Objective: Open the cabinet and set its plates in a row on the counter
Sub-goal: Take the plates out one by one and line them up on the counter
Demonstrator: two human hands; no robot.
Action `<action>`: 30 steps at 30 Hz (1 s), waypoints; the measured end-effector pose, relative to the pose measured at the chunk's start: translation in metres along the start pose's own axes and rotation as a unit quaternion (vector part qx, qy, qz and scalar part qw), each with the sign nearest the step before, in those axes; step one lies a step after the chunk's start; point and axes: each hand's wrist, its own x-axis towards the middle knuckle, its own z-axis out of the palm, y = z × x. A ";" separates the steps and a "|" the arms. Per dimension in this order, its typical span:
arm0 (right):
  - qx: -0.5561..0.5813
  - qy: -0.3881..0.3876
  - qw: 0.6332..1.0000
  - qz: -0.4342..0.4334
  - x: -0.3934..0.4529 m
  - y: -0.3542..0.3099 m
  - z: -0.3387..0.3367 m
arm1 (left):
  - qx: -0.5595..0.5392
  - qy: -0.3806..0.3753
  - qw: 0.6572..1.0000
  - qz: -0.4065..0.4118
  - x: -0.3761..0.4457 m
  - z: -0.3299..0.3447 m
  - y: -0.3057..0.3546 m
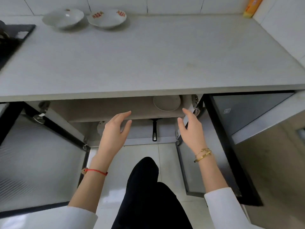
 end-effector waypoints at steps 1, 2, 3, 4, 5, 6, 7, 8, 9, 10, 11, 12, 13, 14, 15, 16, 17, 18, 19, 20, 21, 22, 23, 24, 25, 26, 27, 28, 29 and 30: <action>0.004 0.003 1.000 -0.003 0.010 0.013 0.014 | 0.005 0.001 1.000 0.006 0.009 0.015 -0.013; 0.006 0.008 1.000 -0.008 0.020 0.026 0.027 | 0.012 0.002 1.000 0.015 0.017 0.030 -0.026; 0.005 0.012 1.000 -0.014 0.029 0.038 0.040 | 0.017 0.005 1.000 0.024 0.025 0.045 -0.038; 0.003 0.016 1.000 -0.020 0.037 0.052 0.052 | 0.020 0.009 0.999 0.031 0.032 0.060 -0.051; 0.001 0.020 0.999 -0.027 0.045 0.065 0.064 | 0.023 0.014 0.999 0.038 0.038 0.074 -0.064; 0.000 0.023 0.999 -0.034 0.052 0.078 0.076 | 0.025 0.017 0.999 0.044 0.044 0.088 -0.076; -0.002 0.027 0.999 -0.039 0.058 0.090 0.088 | 0.028 0.021 0.998 0.050 0.048 0.102 -0.089; -0.003 0.032 0.999 -0.044 0.065 0.102 0.099 | 0.030 0.027 0.998 0.055 0.053 0.115 -0.101; -0.004 0.039 0.998 -0.049 0.071 0.115 0.110 | 0.031 0.034 0.997 0.059 0.057 0.129 -0.113; -0.004 0.046 0.997 -0.055 0.076 0.127 0.121 | 0.029 0.040 0.997 0.063 0.059 0.141 -0.126; -0.001 0.053 0.997 -0.063 0.081 0.138 0.131 | 0.027 0.047 0.996 0.071 0.062 0.153 -0.138; 0.003 0.060 0.996 -0.070 0.086 0.149 0.141 | 0.026 0.054 0.995 0.079 0.066 0.164 -0.150; 0.004 0.066 0.995 -0.077 0.092 0.160 0.150 | 0.026 0.062 0.994 0.084 0.069 0.174 -0.160; 0.002 0.072 0.994 -0.083 0.099 0.170 0.158 | 0.024 0.068 0.994 0.086 0.072 0.183 -0.170; -0.002 0.077 0.993 -0.087 0.104 0.178 0.166 | 0.022 0.073 0.993 0.091 0.073 0.191 -0.178; -0.005 0.082 0.993 -0.088 0.109 0.185 0.172 | 0.022 0.078 0.992 0.097 0.075 0.197 -0.184; -0.008 0.087 0.992 -0.089 0.114 0.191 0.176 | 0.024 0.082 0.991 0.103 0.077 0.203 -0.189; -0.012 0.093 0.992 -0.088 0.118 0.195 0.180 | 0.028 0.083 0.990 0.108 0.079 0.208 -0.193; -0.017 0.100 0.991 -0.086 0.123 0.199 0.181 | 0.030 0.082 0.990 0.111 0.082 0.212 -0.195; -0.021 0.103 0.991 -0.085 0.128 0.201 0.182 | 0.031 0.081 0.990 0.113 0.084 0.215 -0.196; -0.024 0.103 0.991 -0.085 0.132 0.202 0.182 | 0.032 0.081 0.990 0.115 0.087 0.216 -0.196; -0.024 0.101 0.991 -0.083 0.137 0.202 0.182 | 0.033 0.082 0.989 0.115 0.091 0.217 -0.196; -0.025 0.100 0.992 -0.078 0.142 0.200 0.180 | 0.033 0.082 0.990 0.114 0.096 0.217 -0.195; -0.026 0.098 0.992 -0.071 0.148 0.199 0.179 | 0.030 0.083 0.990 0.113 0.101 0.217 -0.193; -0.030 0.095 0.993 -0.063 0.153 0.197 0.178 | 0.025 0.084 0.990 0.111 0.107 0.217 -0.191; -0.034 0.090 0.994 -0.055 0.160 0.197 0.177 | 0.021 0.085 0.990 0.109 0.114 0.218 -0.188; -0.036 0.086 0.995 -0.048 0.167 0.196 0.176 | 0.021 0.084 0.991 0.104 0.122 0.218 -0.187; -0.037 0.082 0.995 -0.040 0.173 0.195 0.175 | 0.022 0.082 0.992 0.096 0.130 0.220 -0.186; -0.038 0.080 0.996 -0.033 0.180 0.195 0.174 | 0.021 0.080 0.993 0.089 0.138 0.221 -0.184; -0.040 0.079 0.996 -0.024 0.185 0.195 0.174 | 0.016 0.077 0.993 0.083 0.146 0.223 -0.182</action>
